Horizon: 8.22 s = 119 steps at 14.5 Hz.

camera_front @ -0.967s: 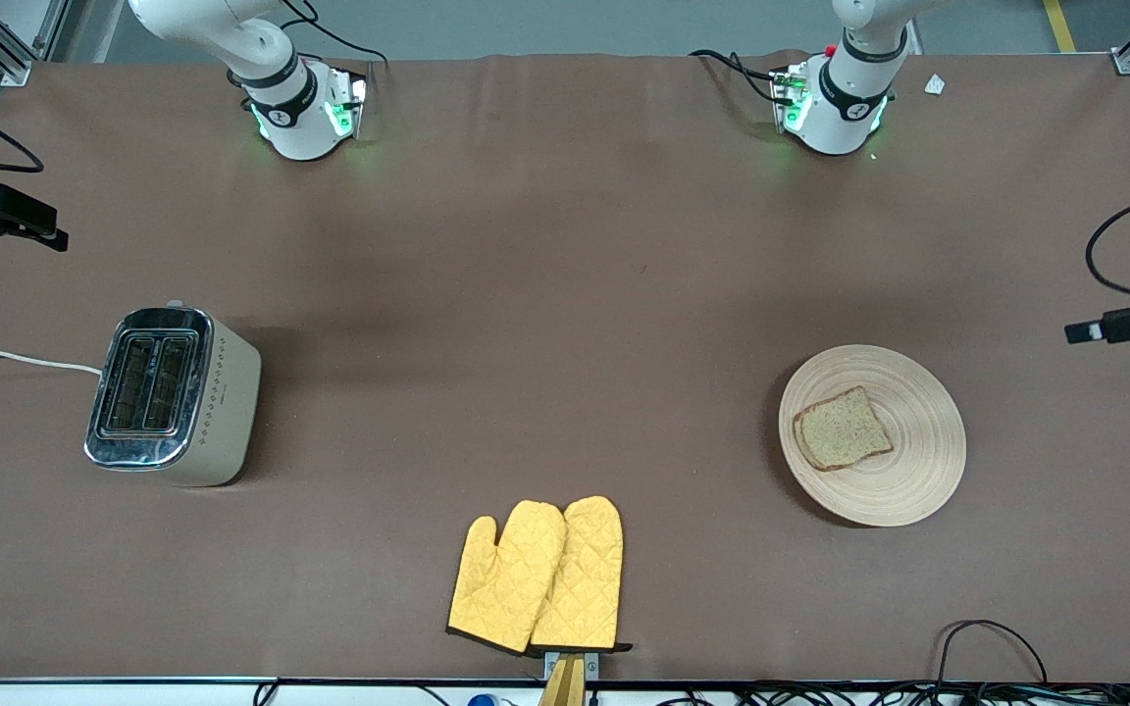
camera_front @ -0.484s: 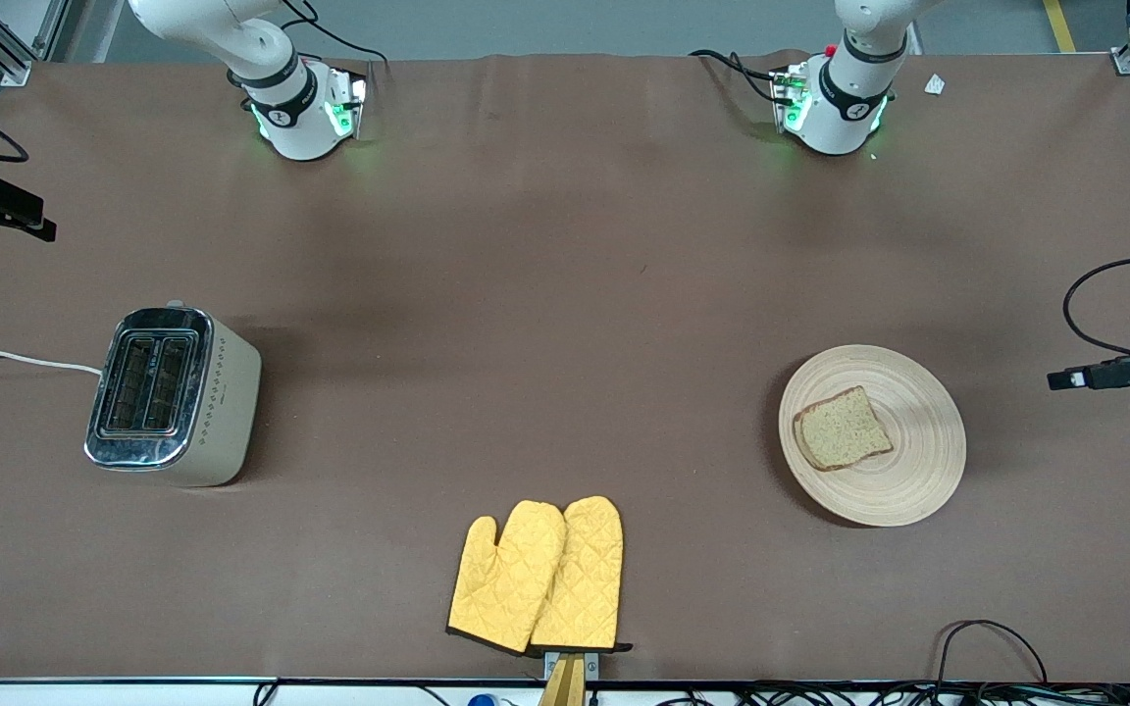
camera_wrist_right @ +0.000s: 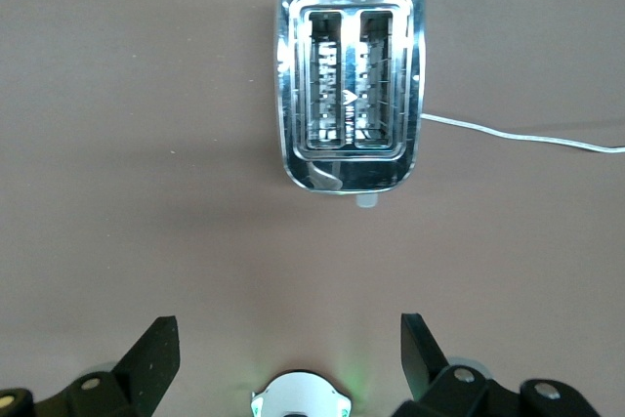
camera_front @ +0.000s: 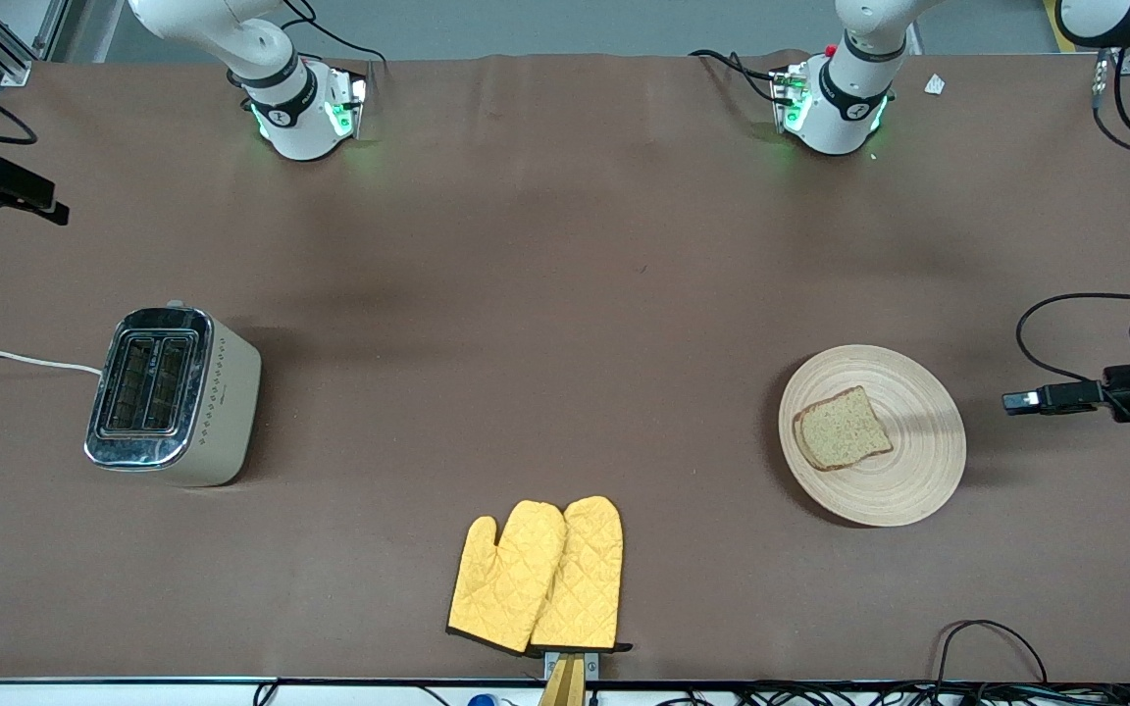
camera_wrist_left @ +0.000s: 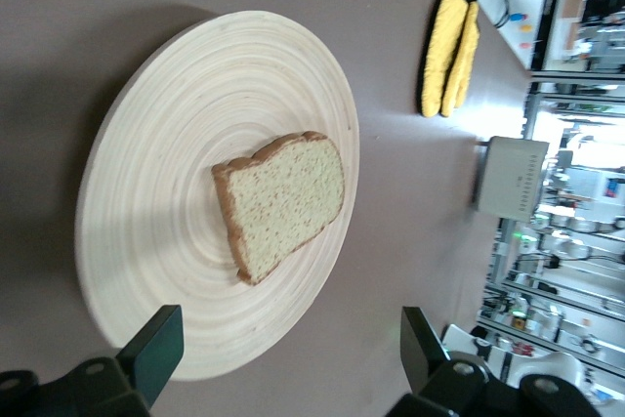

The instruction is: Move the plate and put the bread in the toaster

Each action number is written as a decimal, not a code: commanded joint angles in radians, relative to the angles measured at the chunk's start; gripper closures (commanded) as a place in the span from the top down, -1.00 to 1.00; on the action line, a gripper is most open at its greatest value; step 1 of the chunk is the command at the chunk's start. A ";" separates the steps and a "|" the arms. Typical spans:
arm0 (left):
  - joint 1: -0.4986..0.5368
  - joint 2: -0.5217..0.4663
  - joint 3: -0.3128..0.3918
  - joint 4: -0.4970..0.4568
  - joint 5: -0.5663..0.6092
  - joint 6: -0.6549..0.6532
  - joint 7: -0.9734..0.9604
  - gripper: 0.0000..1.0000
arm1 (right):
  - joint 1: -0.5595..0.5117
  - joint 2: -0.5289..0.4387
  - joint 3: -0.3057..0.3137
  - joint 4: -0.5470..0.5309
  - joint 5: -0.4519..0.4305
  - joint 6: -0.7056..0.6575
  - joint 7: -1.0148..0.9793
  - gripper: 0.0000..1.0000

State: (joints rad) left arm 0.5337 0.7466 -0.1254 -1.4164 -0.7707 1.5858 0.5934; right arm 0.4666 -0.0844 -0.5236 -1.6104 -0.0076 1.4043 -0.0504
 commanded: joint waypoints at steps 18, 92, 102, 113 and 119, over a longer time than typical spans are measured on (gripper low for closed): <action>-0.006 0.097 -0.005 0.028 -0.022 0.057 0.055 0.74 | 0.006 -0.029 0.142 0.003 -0.022 -0.007 0.189 1.00; -0.351 0.036 -0.352 -0.181 -0.066 0.740 -0.011 1.00 | 0.279 0.124 0.139 -0.393 0.178 0.664 0.490 1.00; -0.270 -0.350 -0.346 -0.167 0.465 0.461 -0.676 1.00 | 0.503 0.512 0.139 -0.318 0.181 0.996 0.730 0.95; -0.189 -0.547 -0.344 0.048 0.737 -0.073 -0.698 1.00 | 0.504 0.690 0.172 -0.166 0.248 0.995 0.742 0.50; -0.437 -0.682 -0.067 0.034 0.863 -0.113 -0.687 1.00 | 0.518 0.716 0.183 -0.154 0.259 1.001 0.750 0.32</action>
State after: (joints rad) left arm 0.1890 0.1155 -0.3164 -1.3630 0.0700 1.5042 -0.0997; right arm 0.9714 0.6139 -0.3386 -1.7838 0.2325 2.4091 0.6846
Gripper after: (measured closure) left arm 0.000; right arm 0.322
